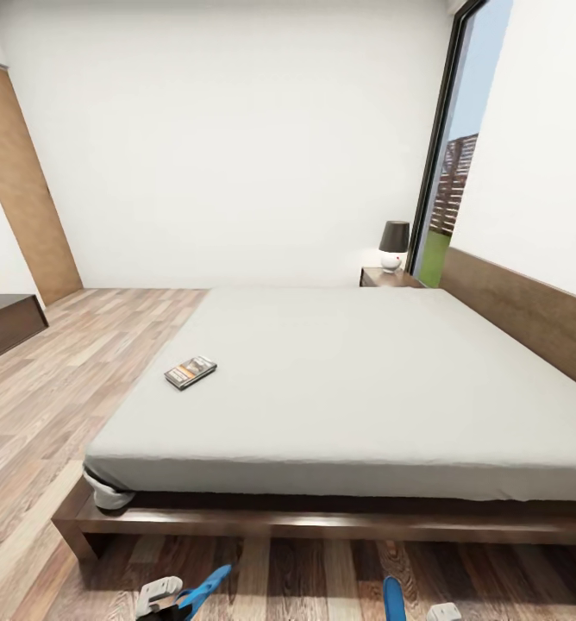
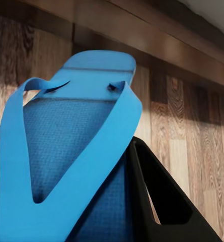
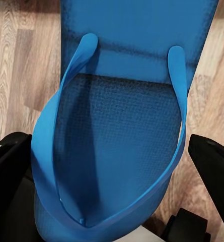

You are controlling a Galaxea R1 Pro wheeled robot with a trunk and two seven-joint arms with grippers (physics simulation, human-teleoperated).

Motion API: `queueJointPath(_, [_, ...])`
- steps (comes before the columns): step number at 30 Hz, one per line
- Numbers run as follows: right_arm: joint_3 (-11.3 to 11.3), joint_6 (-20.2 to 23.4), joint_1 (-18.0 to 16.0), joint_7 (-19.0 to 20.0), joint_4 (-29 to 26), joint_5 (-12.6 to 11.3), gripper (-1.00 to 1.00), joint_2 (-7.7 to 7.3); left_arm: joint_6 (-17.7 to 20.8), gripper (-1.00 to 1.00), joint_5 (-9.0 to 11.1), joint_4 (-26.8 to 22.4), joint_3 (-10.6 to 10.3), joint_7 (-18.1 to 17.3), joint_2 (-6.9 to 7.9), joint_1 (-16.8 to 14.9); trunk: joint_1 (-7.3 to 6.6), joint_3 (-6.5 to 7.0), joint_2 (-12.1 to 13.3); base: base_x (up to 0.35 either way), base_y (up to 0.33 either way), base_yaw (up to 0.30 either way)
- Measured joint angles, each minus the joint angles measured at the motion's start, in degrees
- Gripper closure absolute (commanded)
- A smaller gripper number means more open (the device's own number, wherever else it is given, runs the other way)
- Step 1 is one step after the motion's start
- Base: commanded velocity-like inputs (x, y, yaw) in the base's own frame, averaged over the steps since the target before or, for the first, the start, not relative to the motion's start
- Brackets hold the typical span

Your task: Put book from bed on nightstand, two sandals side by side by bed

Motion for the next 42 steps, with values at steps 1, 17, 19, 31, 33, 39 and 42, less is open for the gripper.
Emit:
queueJointPath(1, [0.0, 0.0, 0.0, 0.0, 0.0, 0.0, 1.00, 0.00, 0.0, 1.00, 0.0, 0.0, 0.0, 0.1, 0.00, 0.0, 0.00, 0.00, 0.0, -0.123, 0.000, 0.000])
queueJointPath(17, [0.0, 0.0, 0.0, 0.0, 0.0, 0.0, 1.00, 0.00, -0.1, 1.00, 0.0, -0.1, 0.0, 1.6, 0.13, 0.0, -0.01, 0.00, 0.0, -0.012, 0.000, 0.000])
queueJointPath(19, [0.0, 0.0, 0.0, 0.0, 0.0, 0.0, 1.00, 0.00, -0.4, 1.00, 0.0, -0.1, 0.1, 7.4, 0.11, 0.0, -0.01, 0.00, 0.0, 0.000, 0.000, 0.000])
queueJointPath(31, [0.0, 0.0, 0.0, 0.0, 0.0, 0.0, 1.00, -0.17, -8.6, 1.00, 0.0, 0.0, -0.2, 26.7, -1.21, 0.0, -0.01, 0.00, 0.0, 0.000, 0.000, 0.000])
queueJointPath(33, [0.0, 0.0, 0.0, 0.0, 0.0, 0.0, 1.00, -0.17, -8.8, 1.00, -0.1, 0.0, -0.2, 26.9, -1.22, 0.0, -0.01, 0.00, 0.0, 0.000, 0.000, 0.000])
queueJointPath(39, [0.0, 0.0, 0.0, 0.0, 0.0, 0.0, 1.00, -0.18, -10.2, 1.00, -0.1, 0.0, -0.2, 27.1, -1.21, 0.0, -0.01, 0.00, 0.0, 0.000, 0.000, 0.000])
queueJointPath(42, [0.0, 0.0, 0.0, 0.0, 0.0, 0.0, 1.00, -0.23, -10.8, 1.00, -0.1, 0.0, -0.1, 27.2, -0.92, 0.1, -0.01, 0.00, 0.0, 0.000, 0.000, 0.000])
